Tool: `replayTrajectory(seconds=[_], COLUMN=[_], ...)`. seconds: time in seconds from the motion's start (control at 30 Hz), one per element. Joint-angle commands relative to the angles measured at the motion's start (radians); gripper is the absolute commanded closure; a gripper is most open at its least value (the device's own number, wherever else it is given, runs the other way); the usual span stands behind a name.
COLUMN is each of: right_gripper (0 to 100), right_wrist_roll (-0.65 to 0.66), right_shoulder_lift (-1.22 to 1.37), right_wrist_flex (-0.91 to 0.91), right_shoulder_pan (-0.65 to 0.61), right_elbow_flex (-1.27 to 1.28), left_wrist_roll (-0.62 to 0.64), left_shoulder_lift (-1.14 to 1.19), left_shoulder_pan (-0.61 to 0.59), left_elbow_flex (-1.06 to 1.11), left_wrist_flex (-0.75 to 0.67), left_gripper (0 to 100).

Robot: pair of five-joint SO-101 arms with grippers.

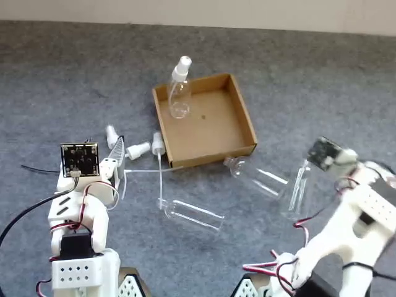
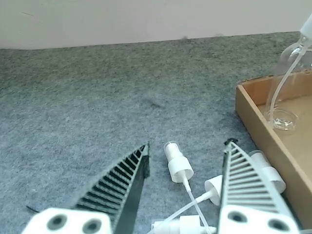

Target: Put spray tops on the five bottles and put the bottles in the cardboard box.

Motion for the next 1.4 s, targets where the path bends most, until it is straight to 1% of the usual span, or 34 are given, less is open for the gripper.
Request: replayTrajectory(seconds=[0.0, 0.03, 0.07, 0.17, 0.27, 0.4, 0.8, 0.87, 0.9, 0.97, 1.0, 1.37], right_gripper=[98.1, 99.8, 99.5, 99.2, 99.2, 99.2, 98.3, 93.8, 89.6, 81.3, 79.3, 78.5], right_wrist_roll=[0.181, 0.239, 0.267, 0.259, 0.256, 0.256, 0.262, 0.259, 0.255, 0.209, 0.187, 0.203], right_shoulder_lift=[-0.013, -0.012, -0.002, 0.071, 0.188, 0.303, 0.311, 0.311, 0.311, 0.311, 0.309, 0.311], right_wrist_flex=[-0.154, -0.196, -0.225, -0.274, -0.321, -0.323, -0.321, -0.321, -0.321, -0.321, -0.321, -0.32], right_shoulder_pan=[-0.128, -0.15, -0.168, -0.193, -0.186, -0.157, -0.162, -0.159, -0.157, -0.143, -0.14, -0.108], right_elbow_flex=[-0.065, -0.059, -0.041, -0.004, -0.056, -0.117, -0.117, -0.117, -0.116, -0.104, -0.101, -0.067], left_wrist_roll=[-0.009, -0.009, -0.009, -0.009, -0.009, -0.009, -0.009, -0.009, -0.009, -0.009, -0.009, -0.009], left_shoulder_lift=[-0.004, -0.004, -0.004, -0.004, -0.004, -0.004, -0.004, -0.004, -0.004, -0.004, -0.004, -0.004], left_shoulder_pan=[0.004, 0.004, 0.004, 0.004, 0.004, 0.005, 0.005, 0.005, 0.005, 0.005, 0.005, 0.005], left_elbow_flex=[-0.01, -0.01, -0.01, -0.01, -0.01, -0.01, -0.01, -0.01, -0.01, -0.01, -0.01, -0.01], left_wrist_flex=[-0.015, -0.015, -0.015, -0.015, -0.015, -0.015, -0.015, -0.015, -0.015, -0.015, -0.015, -0.015], left_gripper=[78, 78, 78, 78, 78, 78, 78, 78, 78, 78, 78, 78])
